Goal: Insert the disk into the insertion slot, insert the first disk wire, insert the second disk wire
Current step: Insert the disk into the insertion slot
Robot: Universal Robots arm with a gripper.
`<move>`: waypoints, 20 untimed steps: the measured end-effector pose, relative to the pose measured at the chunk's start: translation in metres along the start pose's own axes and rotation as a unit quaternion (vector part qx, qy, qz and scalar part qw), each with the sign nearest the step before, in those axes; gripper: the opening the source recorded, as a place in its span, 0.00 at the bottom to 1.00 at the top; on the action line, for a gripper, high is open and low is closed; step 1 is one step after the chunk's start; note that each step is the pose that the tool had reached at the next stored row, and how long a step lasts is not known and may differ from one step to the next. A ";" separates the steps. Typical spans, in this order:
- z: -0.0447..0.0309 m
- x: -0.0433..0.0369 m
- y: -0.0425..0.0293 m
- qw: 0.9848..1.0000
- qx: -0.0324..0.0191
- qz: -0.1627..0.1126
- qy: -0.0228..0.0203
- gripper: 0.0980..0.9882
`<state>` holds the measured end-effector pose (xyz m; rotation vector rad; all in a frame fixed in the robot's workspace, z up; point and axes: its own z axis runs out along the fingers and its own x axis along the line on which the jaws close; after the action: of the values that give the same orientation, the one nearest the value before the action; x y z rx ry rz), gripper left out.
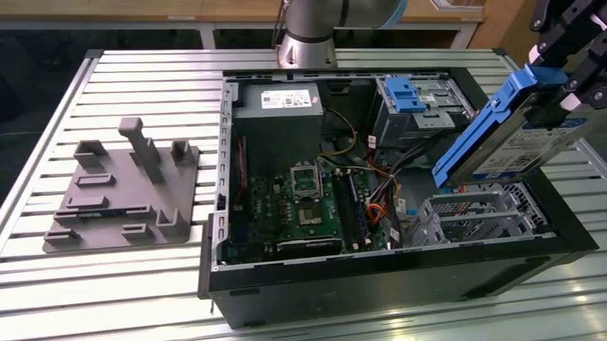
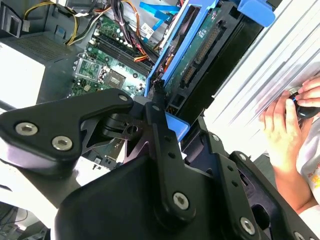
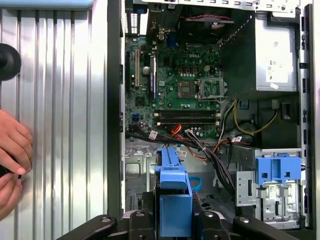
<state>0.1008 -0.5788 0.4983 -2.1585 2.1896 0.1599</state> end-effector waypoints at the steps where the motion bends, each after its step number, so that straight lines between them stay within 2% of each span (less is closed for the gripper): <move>1: 0.0000 0.0000 0.0000 1.000 0.001 0.000 0.000 0.30; 13: 0.0000 0.0000 -0.0003 1.000 0.002 -0.001 0.000 0.30; 20: -0.0001 0.0000 -0.0059 1.000 0.002 -0.001 0.000 0.30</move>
<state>0.1067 -0.5788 0.4983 -2.1588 2.1858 0.1557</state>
